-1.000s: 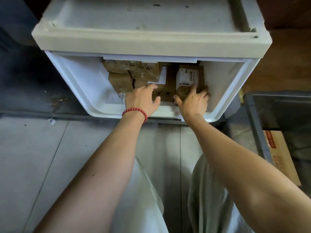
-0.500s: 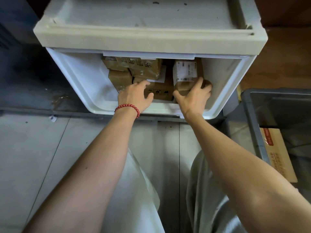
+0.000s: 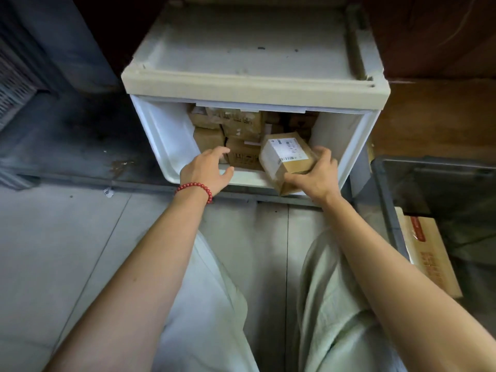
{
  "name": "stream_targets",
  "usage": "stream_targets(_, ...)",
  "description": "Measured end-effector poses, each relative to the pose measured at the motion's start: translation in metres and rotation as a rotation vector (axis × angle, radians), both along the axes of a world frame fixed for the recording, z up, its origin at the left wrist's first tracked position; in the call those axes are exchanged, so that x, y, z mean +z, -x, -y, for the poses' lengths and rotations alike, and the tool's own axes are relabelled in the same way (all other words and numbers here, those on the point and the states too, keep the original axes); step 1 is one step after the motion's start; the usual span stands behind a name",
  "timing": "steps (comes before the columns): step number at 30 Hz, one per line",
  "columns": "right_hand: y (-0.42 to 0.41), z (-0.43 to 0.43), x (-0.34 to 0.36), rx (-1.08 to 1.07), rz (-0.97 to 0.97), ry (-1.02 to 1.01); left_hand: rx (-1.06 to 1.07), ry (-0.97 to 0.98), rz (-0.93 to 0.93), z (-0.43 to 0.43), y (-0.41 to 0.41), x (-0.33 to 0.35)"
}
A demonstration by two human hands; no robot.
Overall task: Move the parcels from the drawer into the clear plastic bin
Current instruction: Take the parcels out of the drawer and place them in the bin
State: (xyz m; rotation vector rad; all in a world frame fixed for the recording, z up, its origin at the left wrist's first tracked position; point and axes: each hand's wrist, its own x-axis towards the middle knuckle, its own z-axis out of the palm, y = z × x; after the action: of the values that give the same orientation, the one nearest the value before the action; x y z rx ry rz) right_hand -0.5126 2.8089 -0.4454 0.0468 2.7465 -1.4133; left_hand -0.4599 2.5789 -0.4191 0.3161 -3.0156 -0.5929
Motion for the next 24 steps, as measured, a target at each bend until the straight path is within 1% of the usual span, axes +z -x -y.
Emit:
stream_targets(5, -0.034, -0.005, 0.02, 0.132, -0.082, 0.041, 0.018, -0.119, -0.028, -0.015, -0.024, 0.018)
stream_targets(8, -0.054, -0.009, 0.034, 0.2, -0.074, 0.072, 0.059, -0.158, -0.005, -0.025, -0.039, 0.025)
stream_targets(12, -0.072, -0.015, 0.046, 0.22, -0.1, 0.12, 0.105, -0.269, -0.025, -0.032, -0.055, 0.032)
stream_targets(15, -0.08, -0.022, 0.051, 0.238, -0.076, 0.235, 0.087, -0.321, -0.047, -0.037, -0.065, 0.035)
stream_targets(17, -0.083, -0.026, 0.05, 0.239, -0.05, 0.304, 0.039, -0.361, -0.064, -0.04, -0.071, 0.036)
stream_targets(20, -0.085, -0.028, 0.049, 0.205, -0.024, 0.357, -0.015, -0.413, -0.06, -0.042, -0.078, 0.036)
stream_targets(24, -0.083, -0.03, 0.049, 0.101, 0.101, 0.481, -0.06, -0.488, -0.062, -0.039, -0.083, 0.038)
